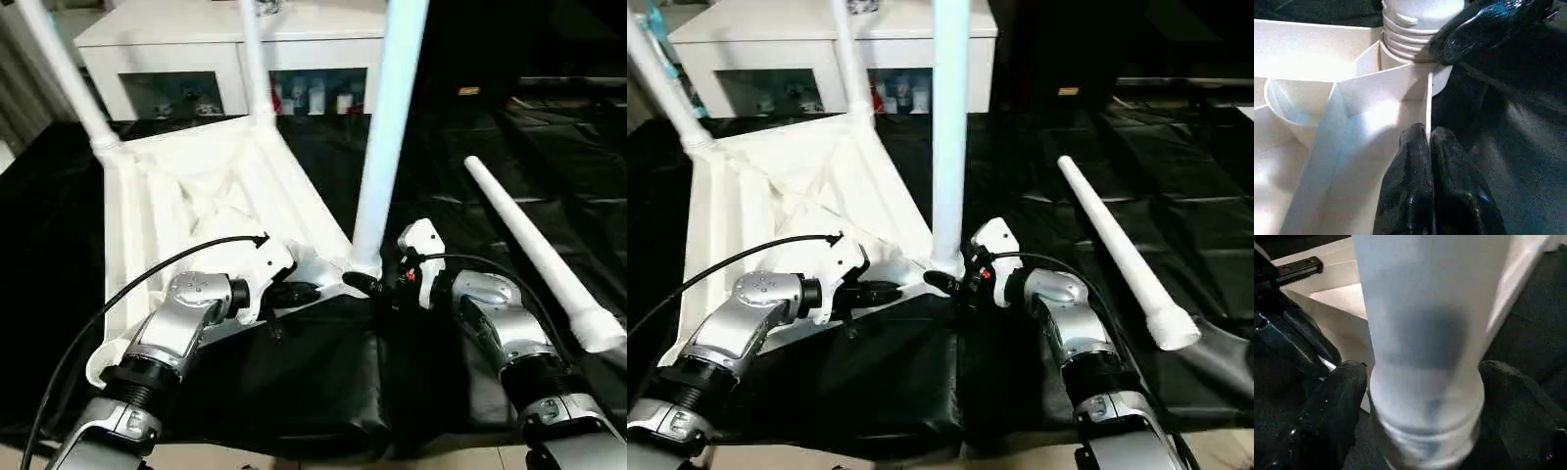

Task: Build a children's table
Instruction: Rotate leg to tighten

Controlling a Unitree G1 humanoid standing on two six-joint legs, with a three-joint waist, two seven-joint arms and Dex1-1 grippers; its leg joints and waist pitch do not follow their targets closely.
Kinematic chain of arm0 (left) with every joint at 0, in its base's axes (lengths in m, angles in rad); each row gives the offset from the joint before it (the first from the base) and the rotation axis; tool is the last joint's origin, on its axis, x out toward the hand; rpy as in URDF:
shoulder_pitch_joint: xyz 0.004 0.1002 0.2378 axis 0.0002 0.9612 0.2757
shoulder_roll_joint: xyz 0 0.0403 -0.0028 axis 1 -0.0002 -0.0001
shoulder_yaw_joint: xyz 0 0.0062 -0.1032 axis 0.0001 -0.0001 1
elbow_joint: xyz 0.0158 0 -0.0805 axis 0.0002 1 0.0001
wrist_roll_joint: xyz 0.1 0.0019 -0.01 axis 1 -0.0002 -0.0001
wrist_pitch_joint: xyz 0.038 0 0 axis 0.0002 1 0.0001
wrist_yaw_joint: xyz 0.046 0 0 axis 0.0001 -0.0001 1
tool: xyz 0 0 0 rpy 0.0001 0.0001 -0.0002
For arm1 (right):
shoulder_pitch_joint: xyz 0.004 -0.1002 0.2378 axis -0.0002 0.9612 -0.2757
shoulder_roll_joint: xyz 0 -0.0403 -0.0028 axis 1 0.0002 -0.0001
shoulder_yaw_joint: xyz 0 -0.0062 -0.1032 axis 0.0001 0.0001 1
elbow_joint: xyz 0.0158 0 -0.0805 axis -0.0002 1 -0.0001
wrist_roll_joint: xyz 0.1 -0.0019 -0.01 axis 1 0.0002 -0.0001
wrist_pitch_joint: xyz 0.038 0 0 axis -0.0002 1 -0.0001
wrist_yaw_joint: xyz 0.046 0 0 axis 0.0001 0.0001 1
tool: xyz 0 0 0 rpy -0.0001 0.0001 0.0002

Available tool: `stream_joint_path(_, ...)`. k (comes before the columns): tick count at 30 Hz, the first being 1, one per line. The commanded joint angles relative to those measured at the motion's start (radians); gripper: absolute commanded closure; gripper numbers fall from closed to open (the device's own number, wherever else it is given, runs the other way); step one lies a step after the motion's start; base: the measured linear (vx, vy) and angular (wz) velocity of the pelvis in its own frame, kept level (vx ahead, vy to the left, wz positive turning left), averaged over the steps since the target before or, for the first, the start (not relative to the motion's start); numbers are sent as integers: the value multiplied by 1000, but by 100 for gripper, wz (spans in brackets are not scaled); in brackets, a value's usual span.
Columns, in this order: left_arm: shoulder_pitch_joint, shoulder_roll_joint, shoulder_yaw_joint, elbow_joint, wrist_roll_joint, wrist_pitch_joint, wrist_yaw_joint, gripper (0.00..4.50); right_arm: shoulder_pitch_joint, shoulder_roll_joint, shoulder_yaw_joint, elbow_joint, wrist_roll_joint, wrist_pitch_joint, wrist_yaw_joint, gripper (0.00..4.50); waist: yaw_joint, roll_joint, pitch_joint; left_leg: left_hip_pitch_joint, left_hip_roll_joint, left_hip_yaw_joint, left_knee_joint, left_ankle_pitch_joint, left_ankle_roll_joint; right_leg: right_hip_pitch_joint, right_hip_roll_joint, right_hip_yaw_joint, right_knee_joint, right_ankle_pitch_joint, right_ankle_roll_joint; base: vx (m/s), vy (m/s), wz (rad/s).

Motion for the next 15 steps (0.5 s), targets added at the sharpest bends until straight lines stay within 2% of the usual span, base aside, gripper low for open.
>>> stream_joint_path(1, 12, -7, -17, -24, -30, 0, -34, 450, -19, 3, 7, 11, -7, -18, 10, 59, 1, -16, -59, 6, 41, -5, -53, -52, 144, 57, -65, 43, -49, 53, -286, 0, 0, 0)
stream_joint_path(5, 13, -3, -19, -27, -22, 2, -43, 450, -25, 17, -8, 12, 13, -20, 16, 76, 3, -17, -59, 5, 41, -6, -54, -63, 135, 58, -65, 43, -49, 35, -281, 0, 0, 0)
stream_joint_path(7, 12, 2, -21, -26, -19, 2, -45, 450, -26, 18, -7, 12, 15, -23, 20, 104, 3, -17, -59, 6, 41, -6, -54, -68, 131, 58, -65, 43, -49, 32, -280, 0, 0, 0)
stream_joint_path(11, 10, 20, -35, -20, -1, -2, -53, 450, -22, 19, -6, 14, 17, -34, 33, 123, 3, -20, -60, 5, 40, -7, -53, -54, 134, 59, -65, 43, -46, 45, -279, 0, 0, 0)
stream_joint_path(12, 10, 23, -37, -20, 3, -3, -54, 450, -22, 18, -5, 15, 15, -36, 35, 147, 3, -19, -60, 4, 39, -7, -52, -52, 136, 59, -64, 42, -46, 46, -279, 0, 0, 0)
stream_joint_path(15, 9, 25, -37, -21, 8, -2, -53, 450, -21, 17, -4, 22, 9, -45, 40, 158, 3, -20, -61, 4, 39, -6, -51, -46, 138, 60, -64, 42, -45, 55, -282, 0, 0, 0)
